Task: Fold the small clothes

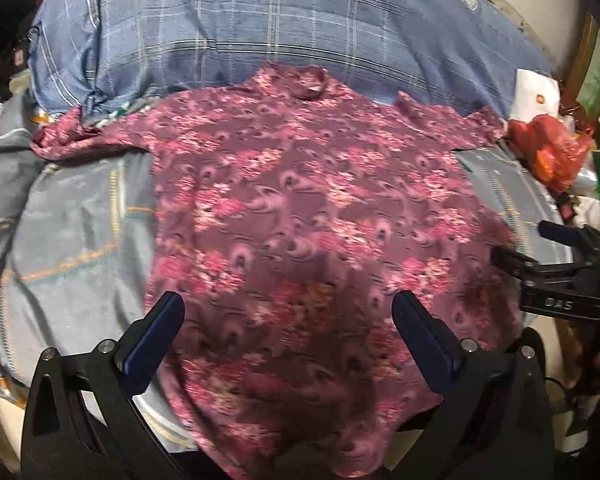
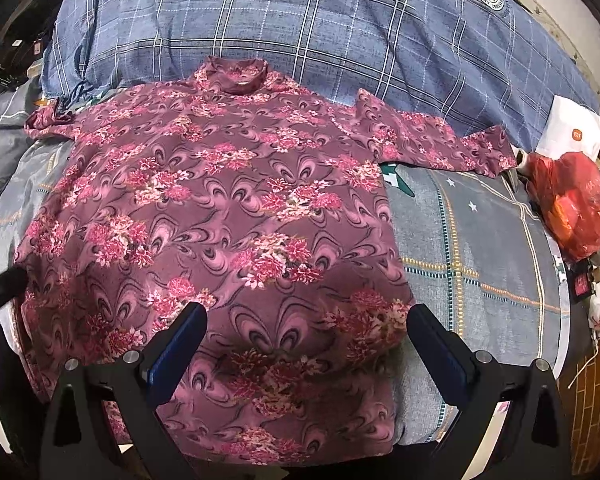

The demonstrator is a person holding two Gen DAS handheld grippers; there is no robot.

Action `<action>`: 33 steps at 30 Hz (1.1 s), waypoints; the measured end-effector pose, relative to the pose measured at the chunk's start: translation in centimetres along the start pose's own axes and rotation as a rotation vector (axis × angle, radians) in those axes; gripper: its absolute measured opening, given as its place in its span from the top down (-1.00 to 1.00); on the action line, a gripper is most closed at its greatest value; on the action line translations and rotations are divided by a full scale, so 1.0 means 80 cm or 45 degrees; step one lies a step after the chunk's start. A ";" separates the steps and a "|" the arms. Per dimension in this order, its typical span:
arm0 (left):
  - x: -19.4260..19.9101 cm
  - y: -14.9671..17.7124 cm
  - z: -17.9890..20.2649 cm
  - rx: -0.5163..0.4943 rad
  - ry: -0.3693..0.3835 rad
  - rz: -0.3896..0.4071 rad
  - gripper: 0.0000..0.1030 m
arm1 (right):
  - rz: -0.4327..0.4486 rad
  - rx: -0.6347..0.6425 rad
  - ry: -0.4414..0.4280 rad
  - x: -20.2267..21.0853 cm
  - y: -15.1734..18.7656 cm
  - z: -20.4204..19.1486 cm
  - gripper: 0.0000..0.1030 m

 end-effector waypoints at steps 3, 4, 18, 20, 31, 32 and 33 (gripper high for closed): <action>0.001 0.003 0.009 -0.016 0.008 -0.002 -1.00 | -0.006 -0.016 0.001 -0.001 0.003 0.004 -0.95; -0.001 0.003 0.011 -0.020 0.010 -0.010 -1.00 | -0.010 -0.021 -0.001 -0.002 0.004 0.005 -0.95; -0.011 0.006 0.012 -0.017 -0.021 -0.064 -1.00 | -0.016 -0.040 -0.035 -0.004 0.013 0.016 -0.95; -0.012 0.007 0.012 -0.019 -0.030 -0.065 -1.00 | -0.009 -0.034 -0.035 -0.002 0.014 0.016 -0.95; -0.015 0.005 0.009 -0.035 -0.124 -0.073 -1.00 | 0.019 0.026 -0.031 0.003 0.018 0.014 -0.95; -0.016 0.003 0.006 -0.038 -0.142 -0.075 -1.00 | 0.021 0.030 -0.037 0.003 0.018 0.015 -0.95; -0.017 0.002 0.001 -0.036 -0.155 -0.078 -1.00 | 0.023 0.034 -0.044 0.003 0.018 0.016 -0.95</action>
Point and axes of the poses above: each gripper's, at about its wrist camera, not at the fingertips, and x roughly against the way its jaws point, z to its right, y to its underside, the point moved 1 cm from there along -x, roughly the way its jaws point, and after that the axes turned 6 degrees about -y, right-handed, at the moved point
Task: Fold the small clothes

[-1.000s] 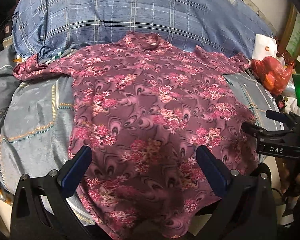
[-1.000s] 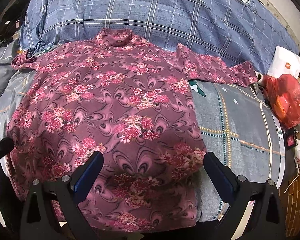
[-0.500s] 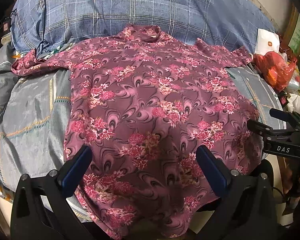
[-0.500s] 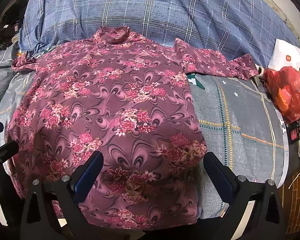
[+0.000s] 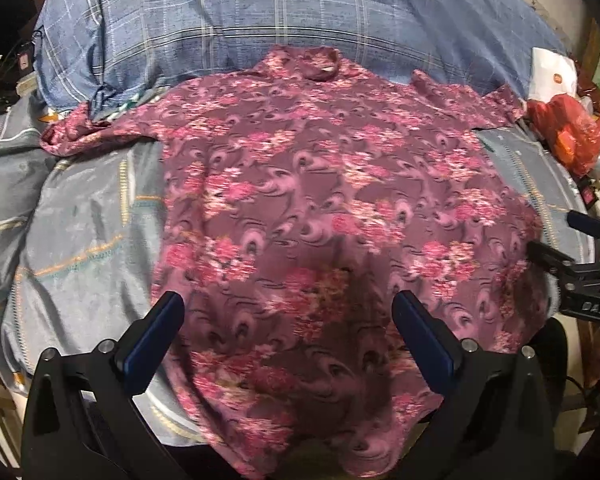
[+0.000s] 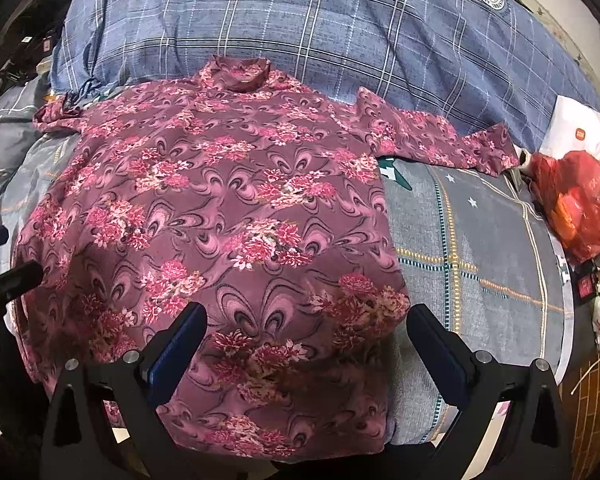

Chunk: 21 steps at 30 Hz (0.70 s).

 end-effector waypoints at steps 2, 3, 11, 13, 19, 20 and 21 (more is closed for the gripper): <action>-0.003 -0.003 -0.016 0.022 -0.036 -0.011 -1.00 | 0.003 0.001 -0.003 0.001 -0.001 0.006 -0.95; -0.005 -0.005 -0.028 0.044 -0.058 -0.019 -1.00 | 0.003 0.001 -0.003 0.001 -0.001 0.009 -0.95; -0.014 0.003 -0.092 0.210 -0.135 -0.094 -1.00 | 0.028 -0.060 -0.027 0.009 0.012 0.051 -0.92; -0.016 0.007 -0.096 0.228 -0.139 -0.111 -1.00 | 0.036 -0.074 -0.030 0.010 0.015 0.056 -0.92; -0.013 0.014 -0.082 0.189 -0.137 -0.123 -1.00 | 0.049 -0.071 -0.011 0.016 0.021 0.056 -0.92; -0.012 0.015 -0.079 0.179 -0.134 -0.121 -1.00 | 0.055 -0.068 -0.008 0.018 0.022 0.056 -0.92; -0.010 0.015 -0.076 0.169 -0.136 -0.118 -1.00 | 0.060 -0.068 -0.005 0.020 0.022 0.056 -0.92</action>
Point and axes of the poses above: each gripper's, at about its wrist camera, not at the fingertips, and x roughly against the way its jaws point, z to its right, y to its underside, the point moved 1 cm from there along -x, roughly the way its jaws point, and after that the axes turned 6 degrees about -y, right-handed, at the moved point
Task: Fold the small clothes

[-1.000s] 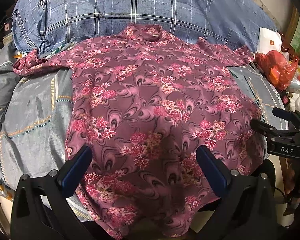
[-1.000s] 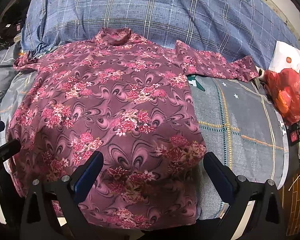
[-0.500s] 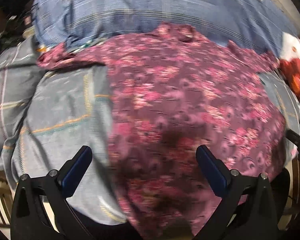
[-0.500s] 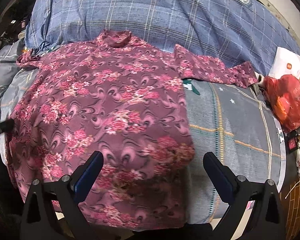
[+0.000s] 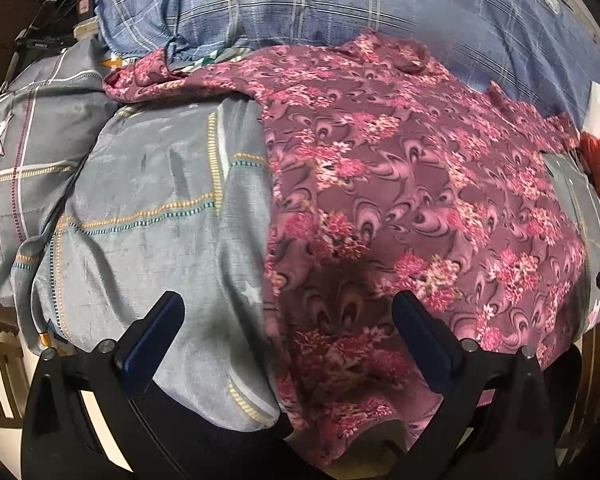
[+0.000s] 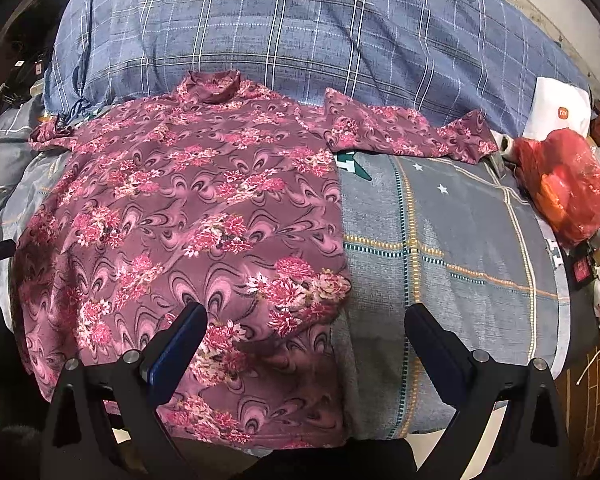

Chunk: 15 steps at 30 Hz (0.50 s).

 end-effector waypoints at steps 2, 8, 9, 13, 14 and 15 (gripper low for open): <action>0.003 0.000 0.003 -0.015 0.000 0.012 -1.00 | 0.009 -0.003 -0.001 0.003 0.002 0.000 -0.92; 0.013 0.006 0.017 -0.060 -0.006 0.046 -1.00 | 0.036 -0.004 -0.011 0.012 0.006 -0.001 -0.92; 0.014 0.007 0.019 -0.065 -0.005 0.047 -1.00 | 0.039 -0.004 -0.011 0.013 0.006 -0.002 -0.92; 0.019 0.011 0.029 -0.086 0.001 0.055 -1.00 | 0.052 -0.009 -0.016 0.018 0.009 -0.001 -0.92; 0.021 0.012 0.032 -0.091 0.000 0.061 -1.00 | 0.054 -0.009 -0.015 0.019 0.010 -0.001 -0.92; 0.023 0.013 0.034 -0.096 0.003 0.066 -1.00 | 0.057 -0.010 -0.016 0.021 0.010 0.000 -0.92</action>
Point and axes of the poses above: each gripper's, at about its wrist camera, not at the fingertips, and x roughly against the way its jaws point, z to its right, y to its underside, the point moved 1 cm from there along -x, roughly the way its jaws point, and after that the axes turned 6 degrees about -y, right-handed, at the moved point
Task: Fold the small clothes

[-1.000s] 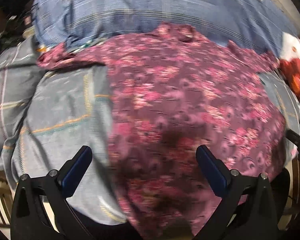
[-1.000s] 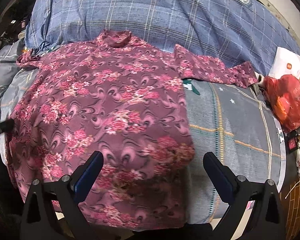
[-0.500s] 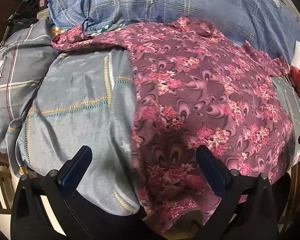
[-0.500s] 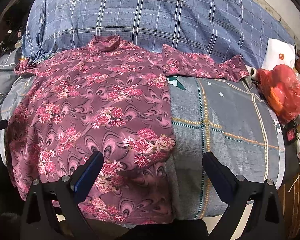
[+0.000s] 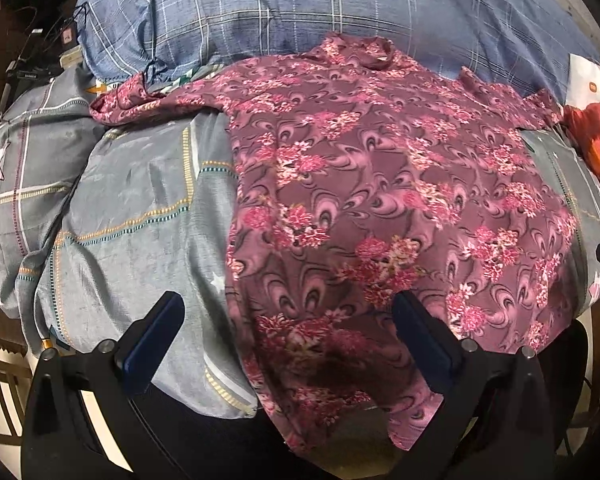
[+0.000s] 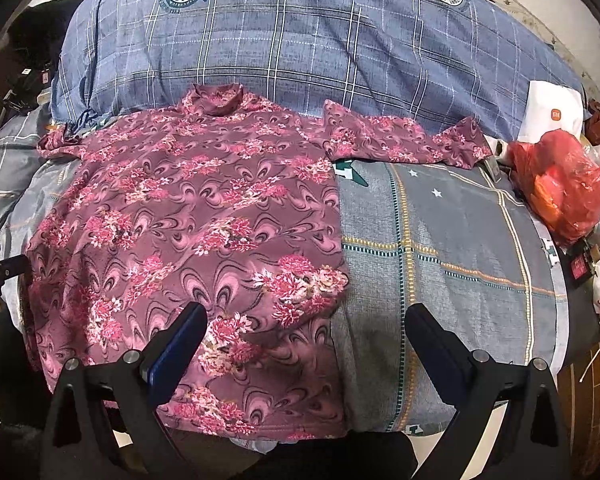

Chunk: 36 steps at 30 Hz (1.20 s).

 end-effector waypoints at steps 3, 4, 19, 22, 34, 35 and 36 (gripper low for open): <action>0.004 0.001 0.006 -0.014 0.009 0.005 -1.00 | 0.009 -0.005 -0.006 0.004 0.002 0.000 -0.92; 0.005 0.001 0.009 -0.019 0.010 0.006 -1.00 | 0.013 -0.004 -0.007 0.006 0.004 0.000 -0.92; -0.002 0.000 0.023 -0.041 0.020 -0.005 -1.00 | 0.010 -0.006 -0.035 0.004 0.004 -0.002 -0.92; -0.007 -0.001 0.021 -0.034 0.015 -0.017 -1.00 | -0.005 -0.045 -0.070 0.000 0.004 0.006 -0.91; -0.025 -0.020 -0.056 0.058 -0.033 -0.089 -1.00 | -0.058 -0.145 -0.062 -0.015 0.008 0.048 -0.87; -0.028 -0.021 -0.070 0.081 -0.054 -0.102 -1.00 | -0.075 -0.152 -0.063 -0.018 0.010 0.052 -0.84; -0.031 -0.020 -0.083 0.103 -0.077 -0.123 -1.00 | -0.094 -0.160 -0.074 -0.023 0.013 0.057 -0.82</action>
Point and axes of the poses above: each gripper's, at about its wrist camera, not at the fingertips, and x roughly against the way its jaws point, z to its right, y to its underside, the point moved 1 cm from there along -x, roughly the way its jaws point, and after that the axes turned 6 degrees about -y, right-handed, at the moved point
